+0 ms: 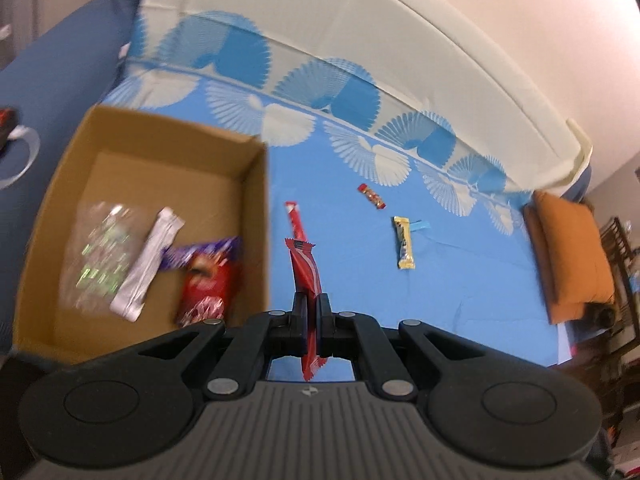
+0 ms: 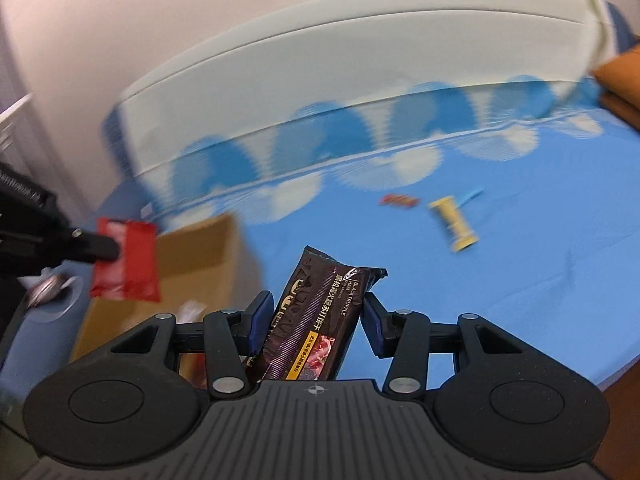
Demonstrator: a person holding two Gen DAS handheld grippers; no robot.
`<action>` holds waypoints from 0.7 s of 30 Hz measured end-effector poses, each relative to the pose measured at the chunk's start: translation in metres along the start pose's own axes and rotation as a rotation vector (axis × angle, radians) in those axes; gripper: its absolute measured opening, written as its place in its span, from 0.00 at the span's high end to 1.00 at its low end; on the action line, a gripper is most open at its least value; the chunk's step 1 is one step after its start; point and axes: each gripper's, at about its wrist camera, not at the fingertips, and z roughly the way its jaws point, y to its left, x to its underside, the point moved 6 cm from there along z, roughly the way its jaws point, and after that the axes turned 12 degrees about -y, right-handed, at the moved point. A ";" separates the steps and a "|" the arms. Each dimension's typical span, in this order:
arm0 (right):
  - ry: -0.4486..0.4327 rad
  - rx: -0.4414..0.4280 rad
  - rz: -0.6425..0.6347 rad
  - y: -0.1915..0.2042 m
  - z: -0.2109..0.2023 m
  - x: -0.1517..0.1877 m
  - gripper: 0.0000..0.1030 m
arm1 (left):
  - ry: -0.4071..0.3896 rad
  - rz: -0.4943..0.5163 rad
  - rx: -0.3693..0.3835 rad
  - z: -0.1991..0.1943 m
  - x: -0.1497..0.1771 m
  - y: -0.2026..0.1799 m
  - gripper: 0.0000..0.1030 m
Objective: Organize snacks
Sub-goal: 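Carry the red stick pack and dark chocolate bar with both tools over the box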
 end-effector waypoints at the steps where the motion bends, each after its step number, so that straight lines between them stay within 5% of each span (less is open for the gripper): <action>1: 0.012 -0.020 -0.014 0.013 -0.005 0.006 0.51 | 0.000 -0.016 0.005 -0.010 0.006 0.008 0.97; 9: 0.068 -0.092 -0.121 0.082 -0.041 0.039 0.51 | -0.032 -0.113 0.020 -0.068 0.039 0.059 0.97; 21: 0.061 -0.083 -0.220 0.111 -0.055 0.041 0.51 | -0.067 -0.154 0.045 -0.089 0.044 0.090 0.97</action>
